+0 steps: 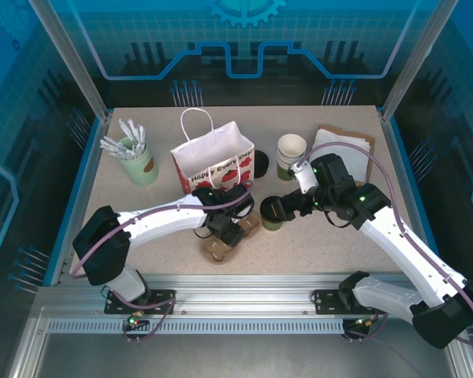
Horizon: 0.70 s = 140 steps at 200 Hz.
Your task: Pack the takeout coffee
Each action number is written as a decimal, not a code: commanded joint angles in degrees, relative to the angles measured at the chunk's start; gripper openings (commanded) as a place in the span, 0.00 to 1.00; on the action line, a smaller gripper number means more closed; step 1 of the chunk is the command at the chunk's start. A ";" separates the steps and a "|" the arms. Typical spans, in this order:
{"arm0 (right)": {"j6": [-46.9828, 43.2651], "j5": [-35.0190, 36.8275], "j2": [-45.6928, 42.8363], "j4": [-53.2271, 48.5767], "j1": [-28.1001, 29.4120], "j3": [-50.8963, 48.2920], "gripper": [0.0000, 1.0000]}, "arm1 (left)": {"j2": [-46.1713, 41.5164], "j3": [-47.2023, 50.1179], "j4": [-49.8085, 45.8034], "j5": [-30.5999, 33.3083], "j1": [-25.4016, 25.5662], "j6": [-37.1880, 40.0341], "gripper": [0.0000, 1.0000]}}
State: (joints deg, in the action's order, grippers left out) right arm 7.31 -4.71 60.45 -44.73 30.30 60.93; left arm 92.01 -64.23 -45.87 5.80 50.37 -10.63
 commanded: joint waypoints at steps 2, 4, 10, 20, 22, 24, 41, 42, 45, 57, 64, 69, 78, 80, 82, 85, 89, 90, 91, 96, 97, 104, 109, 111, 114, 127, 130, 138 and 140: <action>-0.19 -0.74 -0.50 -1.86 -0.79 -0.32 0.97 | 1.53 -0.71 0.95 0.35 -0.44 -0.80 0.51; -0.23 -0.72 -0.59 -1.85 -0.78 -0.36 0.97 | 1.65 -0.79 0.95 0.35 -0.47 -0.75 0.51; -0.24 -0.76 -0.59 -1.85 -0.78 -0.33 0.98 | 2.00 -0.90 0.95 0.30 -0.55 -0.67 0.50; -0.25 -0.74 -0.69 -1.85 -0.81 -0.38 0.98 | 2.53 -1.12 1.04 0.14 -0.62 -0.59 0.49; -0.25 -0.74 -0.68 -1.85 -0.78 -0.37 0.98 | 2.62 -1.15 1.02 0.14 -0.62 -0.59 0.49; -0.27 -0.74 -0.68 -1.85 -0.73 -0.41 0.98 | 2.75 -1.23 1.02 0.17 -0.69 -0.61 0.48; -0.34 -0.82 -0.77 -1.85 -0.79 -0.53 0.98 | 3.51 -1.43 1.18 -0.15 -0.89 -0.59 0.47; -0.34 -0.78 -0.81 -1.85 -0.83 -0.54 0.98 | 3.56 -1.43 1.24 -0.21 -0.89 -0.60 0.47; -0.36 -0.74 -0.85 -1.85 -0.74 -0.62 0.98 | 3.68 -1.47 1.34 -0.45 -0.89 -0.58 0.47; -0.44 -0.59 -0.99 -1.94 -0.86 -0.63 0.98 | 4.11 -1.51 1.57 -0.53 -0.89 -0.60 0.47; -0.45 -0.49 -1.07 -1.94 -0.89 -0.63 0.98 | 4.33 -1.60 1.57 -0.49 -0.88 -0.58 0.47; -0.46 -0.48 -1.12 -1.94 -0.87 -0.68 0.98 | 4.48 -1.60 1.65 -0.52 -0.89 -0.48 0.47; -0.45 -0.48 -1.20 -1.94 -0.86 -0.62 0.98 | 4.82 -1.74 1.73 -0.38 -0.89 -0.44 0.47; -0.45 -0.48 -1.21 -1.94 -0.86 -0.63 0.98 | 4.89 -1.77 1.74 -0.36 -0.89 -0.44 0.47; -0.41 -0.48 -1.21 -1.98 -0.86 -0.63 0.98 | 4.97 -1.78 1.74 -0.29 -0.89 -0.44 0.47; -0.42 -0.52 -1.21 -1.95 -0.86 -0.63 0.98 | 5.06 -1.81 1.75 -0.22 -0.88 -0.40 0.47; -0.45 -0.56 -1.21 -2.02 -0.86 -0.59 0.98 | 5.11 -1.92 1.73 -0.18 -0.93 -0.38 0.47; -0.45 -0.52 -1.21 -2.07 -0.86 -0.57 0.98 | 5.15 -1.89 1.74 -0.18 -0.95 -0.37 0.47; -0.46 -0.58 -1.21 -2.05 -0.86 -0.56 0.98 | 5.13 -1.92 1.74 -0.18 -0.96 -0.36 0.47; -0.50 -0.64 -1.21 -2.03 -0.87 -0.55 0.98 | 5.28 -2.06 1.79 -0.18 -0.97 -0.28 0.47; -0.48 -0.65 -1.21 -2.03 -0.87 -0.55 0.98 | 5.28 -2.09 1.81 -0.13 -0.93 -0.27 0.47; -0.53 -0.58 -1.21 -2.09 -0.86 -0.55 0.98 | 5.35 -2.21 1.96 -0.02 -0.97 -0.29 0.48; -0.52 -0.56 -1.21 -2.11 -0.86 -0.54 0.98 | 5.46 -2.34 1.99 -0.12 -1.02 -0.27 0.48; -0.49 -0.56 -1.23 -2.11 -0.86 -0.54 0.98 | 5.46 -2.36 2.07 -0.12 -1.05 -0.27 0.48; -0.54 -0.56 -1.25 -2.12 -0.86 -0.55 0.98 | 5.52 -2.46 2.05 -0.16 -0.96 -0.27 0.48; -0.48 -0.56 -1.37 -2.15 -0.86 -0.63 0.98 | 5.77 -2.61 2.05 -0.02 -1.05 -0.18 0.48; -0.51 -0.61 -1.38 -2.16 -0.91 -0.63 0.98 | 5.81 -2.70 2.08 0.12 -1.06 -0.10 0.48; -0.53 -0.65 -1.38 -2.15 -0.86 -0.61 0.98 | 5.98 -2.82 2.01 0.26 -1.13 0.00 0.48; -0.52 -0.67 -1.45 -2.12 -0.86 -0.63 0.98 | 6.03 -2.83 2.01 0.28 -1.14 0.00 0.48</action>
State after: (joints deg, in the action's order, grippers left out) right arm 7.27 -4.75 60.23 -45.65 30.20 60.73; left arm 96.77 -65.23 -44.14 5.78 49.76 -10.61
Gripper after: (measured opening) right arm 0.976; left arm 0.479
